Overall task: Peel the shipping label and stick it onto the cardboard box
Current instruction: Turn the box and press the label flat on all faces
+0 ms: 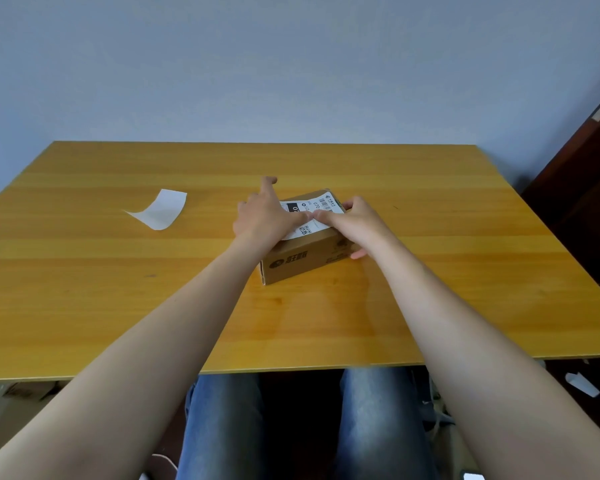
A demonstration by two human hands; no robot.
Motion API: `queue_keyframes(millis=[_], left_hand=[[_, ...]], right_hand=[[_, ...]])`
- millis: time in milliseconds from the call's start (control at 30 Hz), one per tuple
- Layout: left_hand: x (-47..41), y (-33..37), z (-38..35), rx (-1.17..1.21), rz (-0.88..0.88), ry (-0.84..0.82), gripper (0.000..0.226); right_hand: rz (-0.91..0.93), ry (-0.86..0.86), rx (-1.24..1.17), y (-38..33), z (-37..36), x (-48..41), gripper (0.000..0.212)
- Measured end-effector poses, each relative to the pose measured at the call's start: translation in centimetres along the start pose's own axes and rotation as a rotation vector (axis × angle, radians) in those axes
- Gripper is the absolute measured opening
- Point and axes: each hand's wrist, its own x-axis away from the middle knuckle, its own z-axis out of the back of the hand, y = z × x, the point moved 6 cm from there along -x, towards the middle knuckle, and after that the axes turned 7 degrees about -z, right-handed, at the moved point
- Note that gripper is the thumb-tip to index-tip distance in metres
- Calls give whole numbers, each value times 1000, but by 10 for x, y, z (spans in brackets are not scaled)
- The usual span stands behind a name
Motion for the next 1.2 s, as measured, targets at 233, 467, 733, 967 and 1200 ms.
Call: queue_keyframes(millis=[233,467,733,967,1200], left_hand=[[0,-4,0,1,-43,-17,99],[-1,-12,3,84,-115,-34,102],[-1,-18,0,102,-188,-138,120],[0,-22,1,243,-59,-59,94],[-7,-14,-3,112,-19,-5,87]], right_hand=[[142,-17,85,-13,4,10,82],[149,-83,109,-13,7,10,92],[161,-139,133,-10,7,8,106],[81,-90,-13,-6,8,5,68],[125,21,152,-17,-1,4,68]])
